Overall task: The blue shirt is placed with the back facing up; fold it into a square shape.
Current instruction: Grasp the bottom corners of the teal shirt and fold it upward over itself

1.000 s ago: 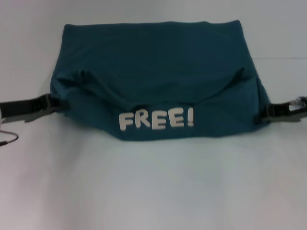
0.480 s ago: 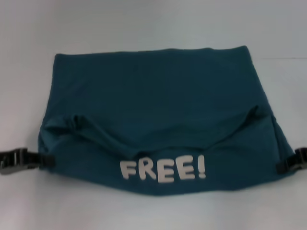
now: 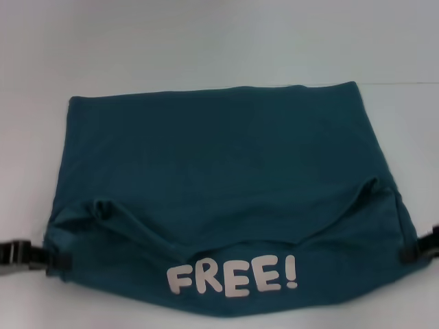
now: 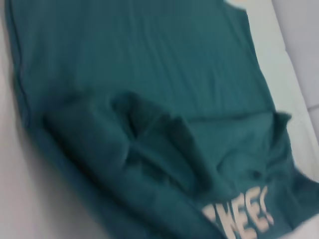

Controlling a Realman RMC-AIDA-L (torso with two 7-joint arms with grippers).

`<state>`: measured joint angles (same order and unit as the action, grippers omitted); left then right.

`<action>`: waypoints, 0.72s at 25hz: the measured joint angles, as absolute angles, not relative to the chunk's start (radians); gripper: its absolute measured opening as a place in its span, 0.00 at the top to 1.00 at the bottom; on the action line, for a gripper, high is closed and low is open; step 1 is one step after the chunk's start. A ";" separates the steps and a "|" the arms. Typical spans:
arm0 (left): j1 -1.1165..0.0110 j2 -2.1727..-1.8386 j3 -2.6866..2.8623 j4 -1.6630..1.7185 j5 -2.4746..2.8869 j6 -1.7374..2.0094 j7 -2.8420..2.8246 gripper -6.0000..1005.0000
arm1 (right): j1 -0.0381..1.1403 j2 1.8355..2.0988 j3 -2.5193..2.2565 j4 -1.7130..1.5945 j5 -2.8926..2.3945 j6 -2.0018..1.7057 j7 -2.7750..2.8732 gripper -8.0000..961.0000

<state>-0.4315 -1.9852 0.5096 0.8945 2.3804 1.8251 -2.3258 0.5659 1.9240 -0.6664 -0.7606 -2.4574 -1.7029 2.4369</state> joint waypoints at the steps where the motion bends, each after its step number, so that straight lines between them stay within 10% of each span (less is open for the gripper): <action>1: -0.444 -1.981 0.499 0.892 2.379 1.816 -2.333 0.95 | 0.574 1.924 -0.638 -0.759 -2.454 -1.700 2.433 0.95; 11: -0.631 -1.943 0.482 0.781 2.384 1.517 -2.492 0.95 | 0.669 1.943 -0.540 -0.734 -2.340 -1.442 2.437 0.95; 18: -0.736 -1.955 0.506 0.699 2.383 1.196 -2.526 0.95 | 0.746 2.010 -0.572 -0.685 -2.329 -1.007 2.347 0.95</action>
<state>-0.7358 -1.9550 0.5058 0.6987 2.3830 1.1958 -2.5263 0.7462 2.0103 -0.5723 -0.6851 -2.3287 -1.0074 2.3472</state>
